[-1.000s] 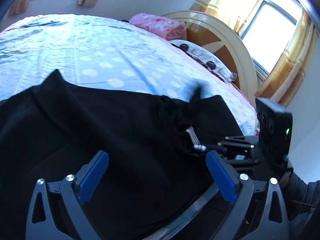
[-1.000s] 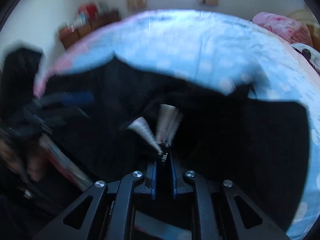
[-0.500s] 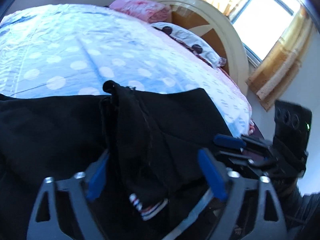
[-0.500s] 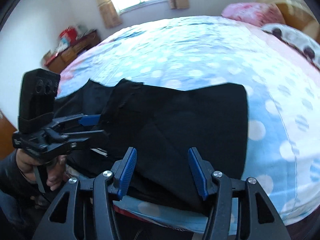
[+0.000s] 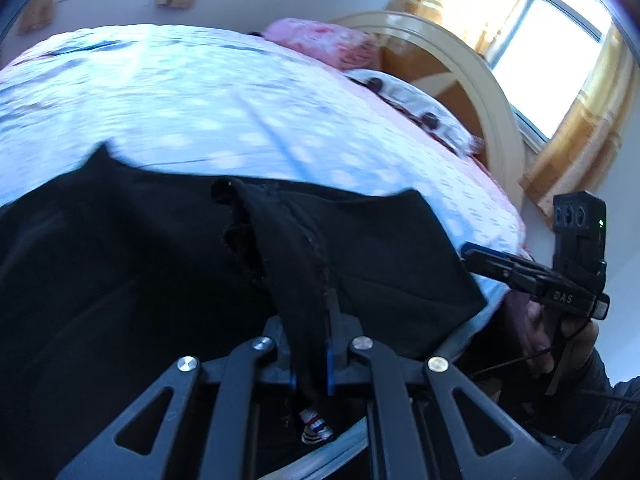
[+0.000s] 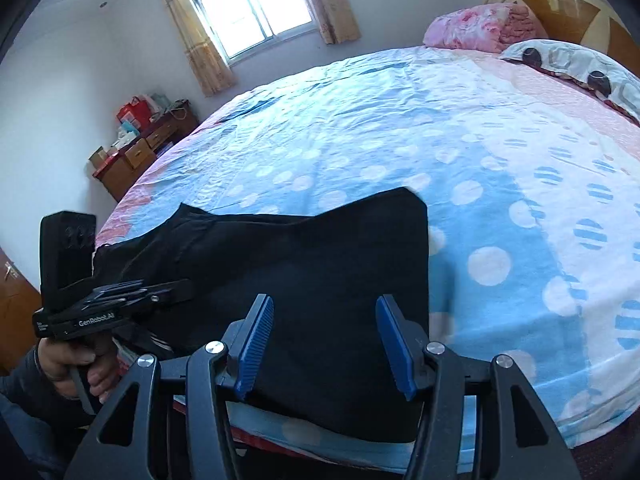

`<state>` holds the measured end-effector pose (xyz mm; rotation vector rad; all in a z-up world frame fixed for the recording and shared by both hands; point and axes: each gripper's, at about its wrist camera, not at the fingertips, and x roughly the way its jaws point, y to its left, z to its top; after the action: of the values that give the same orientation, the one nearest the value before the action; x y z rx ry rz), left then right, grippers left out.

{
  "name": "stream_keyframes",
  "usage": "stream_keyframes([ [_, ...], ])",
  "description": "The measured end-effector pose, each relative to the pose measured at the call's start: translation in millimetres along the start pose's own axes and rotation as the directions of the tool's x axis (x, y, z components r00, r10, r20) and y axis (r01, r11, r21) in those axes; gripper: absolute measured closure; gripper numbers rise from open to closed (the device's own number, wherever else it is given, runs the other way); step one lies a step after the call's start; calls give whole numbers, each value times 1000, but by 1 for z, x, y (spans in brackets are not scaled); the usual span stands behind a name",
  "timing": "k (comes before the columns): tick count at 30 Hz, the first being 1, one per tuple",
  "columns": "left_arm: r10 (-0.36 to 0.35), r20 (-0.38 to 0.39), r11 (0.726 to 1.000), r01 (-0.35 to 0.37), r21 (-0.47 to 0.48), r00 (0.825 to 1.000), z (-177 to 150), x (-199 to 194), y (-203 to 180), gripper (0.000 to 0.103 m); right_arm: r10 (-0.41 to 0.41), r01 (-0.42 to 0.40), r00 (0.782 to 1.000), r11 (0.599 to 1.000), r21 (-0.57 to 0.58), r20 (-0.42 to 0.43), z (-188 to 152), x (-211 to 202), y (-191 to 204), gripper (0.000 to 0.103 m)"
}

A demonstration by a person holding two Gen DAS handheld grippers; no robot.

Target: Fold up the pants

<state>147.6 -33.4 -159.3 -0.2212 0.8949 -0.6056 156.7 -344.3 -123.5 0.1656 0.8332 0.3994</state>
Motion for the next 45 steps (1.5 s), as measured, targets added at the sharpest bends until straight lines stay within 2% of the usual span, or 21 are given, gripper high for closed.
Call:
stream_keyframes([
  [5,1,-28,1000,-1,-17,1000,-13,6,23,93,13,-17,997,998,-52,-79,-2,28,19,47],
  [8,42,-21,999,-42,25,999,-16,15,20,91,-60,50,986,996,-74,-153,-6,51,18,47],
  [12,45,1,998,-45,40,999,-13,10,21,86,-34,27,989,998,-51,-145,-4,44,16,47],
  [16,49,12,995,-50,90,999,-11,6,18,85,-50,38,989,996,-84,-141,-2,33,15,47],
  [18,56,25,991,-58,119,998,-12,4,15,88,-35,22,990,995,-100,-139,-4,29,16,46],
  [20,58,50,987,-65,148,997,-11,1,9,89,-24,2,983,992,-125,-181,-10,33,19,46],
  [22,57,73,981,-70,183,996,-11,-2,3,89,-62,32,981,986,-162,-186,-16,39,22,46],
  [23,87,69,975,-100,200,994,-11,0,2,89,-69,39,981,985,-167,-181,-17,39,23,46],
  [25,125,58,972,-134,194,990,-13,5,9,89,-49,22,984,987,-160,-170,-17,38,25,46],
  [29,119,48,981,-125,147,992,-17,8,22,84,-11,-10,987,991,-131,-160,-13,36,26,46],
  [31,133,57,978,-140,157,990,-17,7,18,73,-27,1,983,990,-143,-183,-15,40,26,45],
  [34,185,110,961,-204,189,977,-15,-8,8,51,-46,14,979,987,-158,-199,-16,41,24,45],
  [35,198,129,957,-220,189,972,-13,-13,7,41,-41,11,981,988,-155,-189,-14,38,23,44],
  [36,229,170,948,-259,183,958,-11,-22,5,33,-36,11,985,989,-145,-170,-11,33,21,44],
  [38,257,233,936,-302,181,938,-5,-34,0,26,-35,20,991,993,-116,-129,-3,24,15,44],
  [39,258,251,936,-306,176,933,-2,-38,-2,26,-32,23,994,996,-89,-104,4,21,9,43],
  [40,236,262,943,-286,171,936,2,-40,-5,25,-27,21,995,998,-64,-92,10,20,6,42],
  [42,181,248,958,-228,176,952,8,-35,-11,22,-18,15,996,999,-30,-87,22,24,-1,42],
  [45,147,188,962,-184,200,971,13,-11,-21,22,-12,9,998,999,-45,-60,41,38,-6,42],
])
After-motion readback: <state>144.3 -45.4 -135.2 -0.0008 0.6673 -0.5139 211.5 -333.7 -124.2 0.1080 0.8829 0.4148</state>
